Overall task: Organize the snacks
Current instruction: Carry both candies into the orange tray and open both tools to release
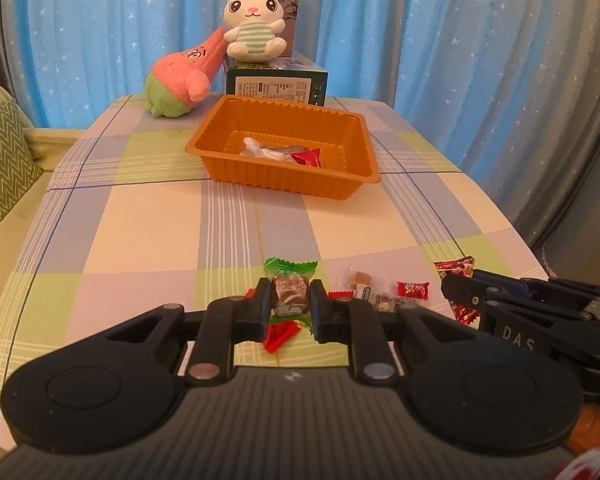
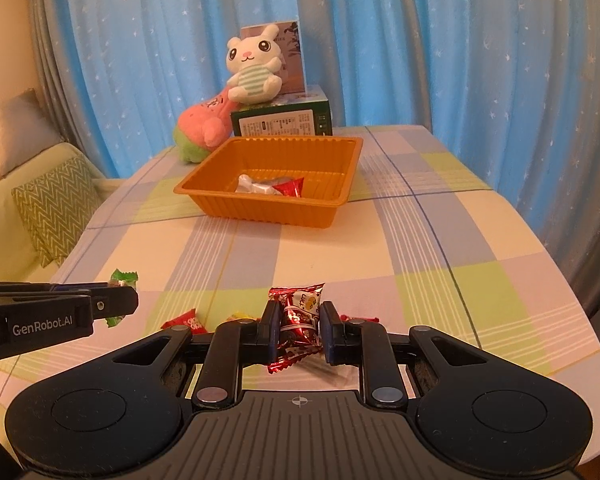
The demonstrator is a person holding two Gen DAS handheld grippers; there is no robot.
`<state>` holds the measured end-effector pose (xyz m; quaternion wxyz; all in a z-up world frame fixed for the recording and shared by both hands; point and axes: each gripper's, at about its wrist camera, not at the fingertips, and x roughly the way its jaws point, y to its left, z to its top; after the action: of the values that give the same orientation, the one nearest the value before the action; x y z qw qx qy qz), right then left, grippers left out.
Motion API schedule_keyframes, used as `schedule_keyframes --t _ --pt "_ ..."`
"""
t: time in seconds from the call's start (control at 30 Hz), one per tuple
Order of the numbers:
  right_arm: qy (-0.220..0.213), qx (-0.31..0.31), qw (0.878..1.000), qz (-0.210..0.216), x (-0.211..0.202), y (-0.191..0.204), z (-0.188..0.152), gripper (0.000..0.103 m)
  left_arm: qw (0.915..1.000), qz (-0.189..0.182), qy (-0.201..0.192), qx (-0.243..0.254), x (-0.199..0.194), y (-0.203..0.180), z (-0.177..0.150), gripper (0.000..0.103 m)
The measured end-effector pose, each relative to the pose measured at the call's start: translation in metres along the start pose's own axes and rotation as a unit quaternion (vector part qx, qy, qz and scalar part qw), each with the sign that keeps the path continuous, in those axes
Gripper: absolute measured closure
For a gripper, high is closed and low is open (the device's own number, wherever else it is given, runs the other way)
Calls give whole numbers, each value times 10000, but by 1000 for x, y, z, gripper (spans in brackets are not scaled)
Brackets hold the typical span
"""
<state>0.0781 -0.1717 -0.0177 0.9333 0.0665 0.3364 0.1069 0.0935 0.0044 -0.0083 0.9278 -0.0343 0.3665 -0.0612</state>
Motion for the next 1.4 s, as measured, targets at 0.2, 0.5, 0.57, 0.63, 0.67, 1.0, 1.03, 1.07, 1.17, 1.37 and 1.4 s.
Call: schedule_keyframes --t 0.2,0.5,0.57,0.63,0.67,1.0,1.03,1.07,1.17,1.37,1.4 --pt "-33 24 10000 26 9 -4 14 81 10000 -57 -44 39 7 -1 15 86" --pt "-28 23 10000 51 29 -11 38 81 9998 -157 -91 108 24 -5 38 86" --pt "-12 24 10000 53 36 -13 43 81 9997 -191 -103 120 28 -6 43 86" --pt "4 20 10000 64 42 -16 48 81 9996 -231 -108 140 33 -6 48 86" --pt "13 21 10000 67 45 -17 50 81 9995 -250 -110 146 36 -6 51 86" --pt "47 138 9998 119 84 -34 83 81 9990 -374 -182 166 69 2 89 86" --pt "36 135 9998 117 87 -35 88 81 9989 -373 -187 190 73 3 93 86" --pt "24 127 9998 118 91 -36 92 81 9989 -375 -188 207 77 4 96 86" --pt "5 90 9998 150 101 -37 104 81 9987 -386 -209 253 87 5 107 86" --pt "67 56 9997 248 129 -41 125 81 9983 -500 -191 217 112 12 132 86" --pt "74 61 9996 262 134 -42 129 81 9983 -526 -180 185 117 14 135 86"
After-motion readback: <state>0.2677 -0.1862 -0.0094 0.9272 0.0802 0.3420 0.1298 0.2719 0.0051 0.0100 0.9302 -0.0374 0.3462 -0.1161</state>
